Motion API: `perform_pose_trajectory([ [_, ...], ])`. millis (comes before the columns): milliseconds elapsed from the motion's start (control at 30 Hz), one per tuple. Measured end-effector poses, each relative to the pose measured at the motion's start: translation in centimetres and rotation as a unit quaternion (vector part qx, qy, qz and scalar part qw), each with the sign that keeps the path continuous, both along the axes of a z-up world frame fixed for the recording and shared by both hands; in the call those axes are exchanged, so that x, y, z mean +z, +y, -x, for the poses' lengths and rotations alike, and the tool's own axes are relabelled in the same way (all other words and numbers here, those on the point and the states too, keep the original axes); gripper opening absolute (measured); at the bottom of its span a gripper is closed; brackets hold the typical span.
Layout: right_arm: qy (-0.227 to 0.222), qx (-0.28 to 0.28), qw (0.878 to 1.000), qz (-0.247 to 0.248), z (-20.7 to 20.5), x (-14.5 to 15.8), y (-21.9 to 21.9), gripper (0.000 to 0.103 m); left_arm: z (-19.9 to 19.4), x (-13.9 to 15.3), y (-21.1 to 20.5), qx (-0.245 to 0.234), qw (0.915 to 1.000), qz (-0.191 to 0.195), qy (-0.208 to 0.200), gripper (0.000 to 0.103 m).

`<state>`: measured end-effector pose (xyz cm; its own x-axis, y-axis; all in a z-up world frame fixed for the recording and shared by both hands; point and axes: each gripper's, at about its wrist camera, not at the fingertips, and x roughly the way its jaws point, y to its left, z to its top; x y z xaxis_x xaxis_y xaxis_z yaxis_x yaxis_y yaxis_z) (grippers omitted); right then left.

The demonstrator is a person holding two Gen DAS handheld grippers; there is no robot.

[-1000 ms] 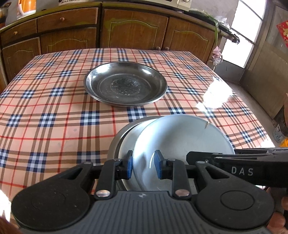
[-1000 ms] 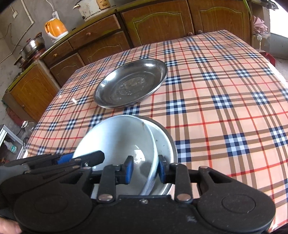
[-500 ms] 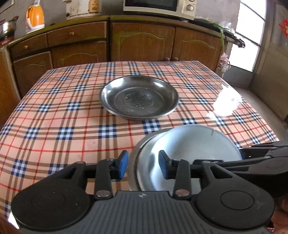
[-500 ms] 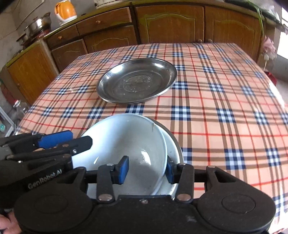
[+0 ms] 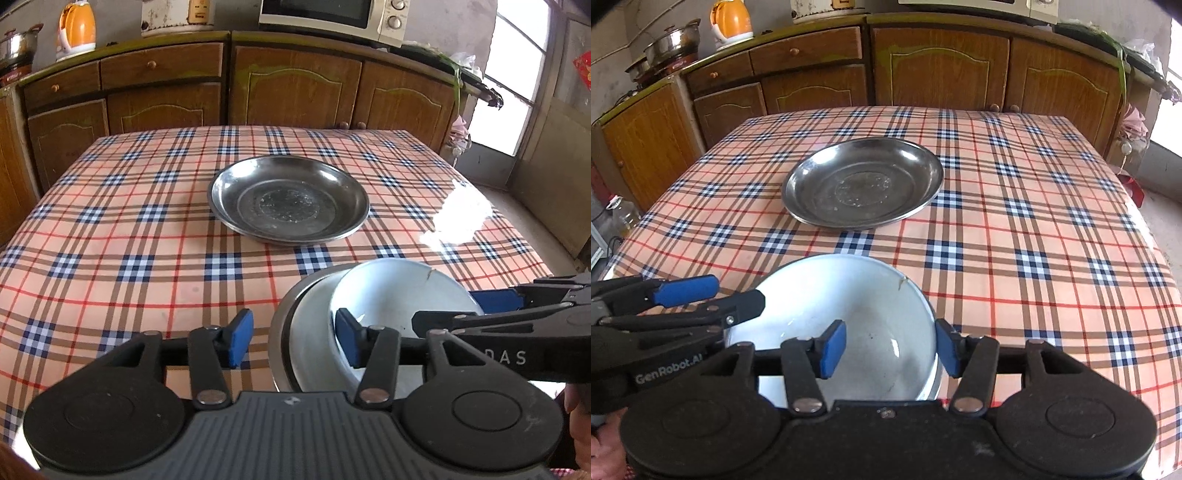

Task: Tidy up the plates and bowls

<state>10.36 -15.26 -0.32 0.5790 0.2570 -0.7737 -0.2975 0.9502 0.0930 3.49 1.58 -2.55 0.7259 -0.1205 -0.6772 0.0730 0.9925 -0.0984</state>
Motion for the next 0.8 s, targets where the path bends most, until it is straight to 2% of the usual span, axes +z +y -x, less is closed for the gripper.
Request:
perform_pose_trajectory([
  [67,-0.005,-0.004,1.0,-0.001,0.2,0.1,-0.1,0.07,0.1,0.0,0.0,-0.003,1.0,0.006,0.002,0.053],
  [167,-0.017,-0.017,1.0,-0.011,0.6,0.5,-0.8,0.074,0.4,0.4,0.0,-0.004,0.9999,0.01,-0.007,0.067],
  [300,-0.031,-0.035,0.999,-0.022,0.9,1.1,-1.8,0.078,0.6,1.0,-0.5,0.007,0.9998,-0.006,-0.017,0.086],
  [400,-0.059,-0.053,0.996,-0.029,1.7,1.6,-2.5,0.081,0.8,1.1,-0.7,0.013,0.9995,-0.017,-0.021,0.094],
  [533,-0.1,-0.076,0.991,-0.049,2.7,1.6,-3.3,0.081,1.1,1.4,-1.2,0.016,0.9989,-0.035,-0.026,0.103],
  [600,-0.116,-0.075,0.989,-0.06,3.3,1.3,-3.7,0.081,1.3,1.6,-1.4,0.019,0.9985,-0.037,-0.036,0.103],
  [800,-0.113,-0.079,0.989,-0.053,3.8,0.6,-3.8,0.081,2.0,1.7,-1.5,0.042,0.9967,-0.033,-0.062,0.103],
])
